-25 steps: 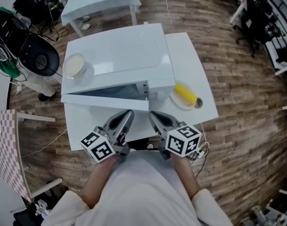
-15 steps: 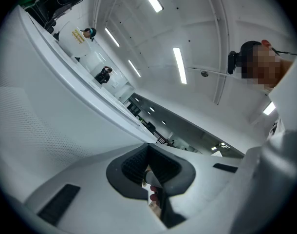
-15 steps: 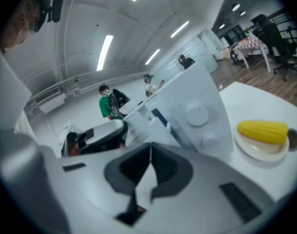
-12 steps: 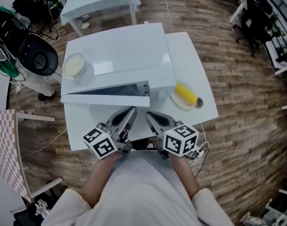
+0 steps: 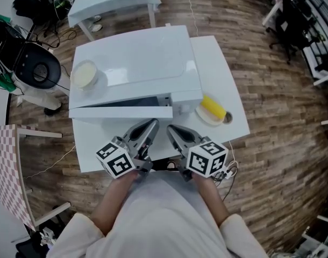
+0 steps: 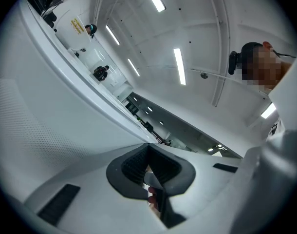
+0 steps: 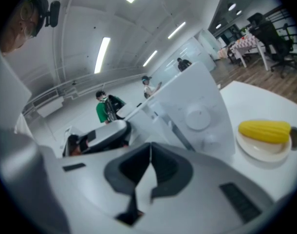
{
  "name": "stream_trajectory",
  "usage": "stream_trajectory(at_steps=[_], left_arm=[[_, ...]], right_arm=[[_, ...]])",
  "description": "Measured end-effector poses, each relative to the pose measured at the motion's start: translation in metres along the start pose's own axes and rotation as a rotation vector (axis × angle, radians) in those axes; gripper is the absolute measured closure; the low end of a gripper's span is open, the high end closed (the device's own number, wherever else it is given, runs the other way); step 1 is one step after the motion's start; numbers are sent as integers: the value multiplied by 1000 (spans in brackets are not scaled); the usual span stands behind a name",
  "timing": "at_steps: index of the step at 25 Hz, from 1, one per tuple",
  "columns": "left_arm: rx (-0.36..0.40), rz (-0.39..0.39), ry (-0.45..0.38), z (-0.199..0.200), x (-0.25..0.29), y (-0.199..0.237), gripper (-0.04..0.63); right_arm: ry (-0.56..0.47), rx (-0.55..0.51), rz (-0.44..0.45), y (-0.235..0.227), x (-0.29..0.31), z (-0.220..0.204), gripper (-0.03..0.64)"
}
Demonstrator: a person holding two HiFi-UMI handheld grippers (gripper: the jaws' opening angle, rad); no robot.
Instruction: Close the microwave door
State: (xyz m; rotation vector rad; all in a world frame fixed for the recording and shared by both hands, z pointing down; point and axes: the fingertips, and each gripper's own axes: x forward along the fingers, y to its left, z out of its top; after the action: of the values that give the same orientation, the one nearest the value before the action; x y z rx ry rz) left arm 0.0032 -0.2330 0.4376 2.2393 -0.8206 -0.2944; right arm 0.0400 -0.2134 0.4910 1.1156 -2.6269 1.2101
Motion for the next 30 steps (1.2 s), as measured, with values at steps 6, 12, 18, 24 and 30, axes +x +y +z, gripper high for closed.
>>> stream_trajectory(at_steps=[6,12,18,24,30], left_arm=[[12,5,10,2,2,2,577],[22,13,20,2,5,6,577],[31,23,21,6,7,8,577],[69,37,43,0,12,12,577],[67,43,33,4,13,15,577]], right_arm=[[-35,-25,-28,-1,3,11,594],[-61,-42,-56,-5,7,19,594],[-81,-50,-81,-7,10,27,594],[-96,-47,-93,-11,13,31,594],[-109,-42,-105,-12,16,35,594]])
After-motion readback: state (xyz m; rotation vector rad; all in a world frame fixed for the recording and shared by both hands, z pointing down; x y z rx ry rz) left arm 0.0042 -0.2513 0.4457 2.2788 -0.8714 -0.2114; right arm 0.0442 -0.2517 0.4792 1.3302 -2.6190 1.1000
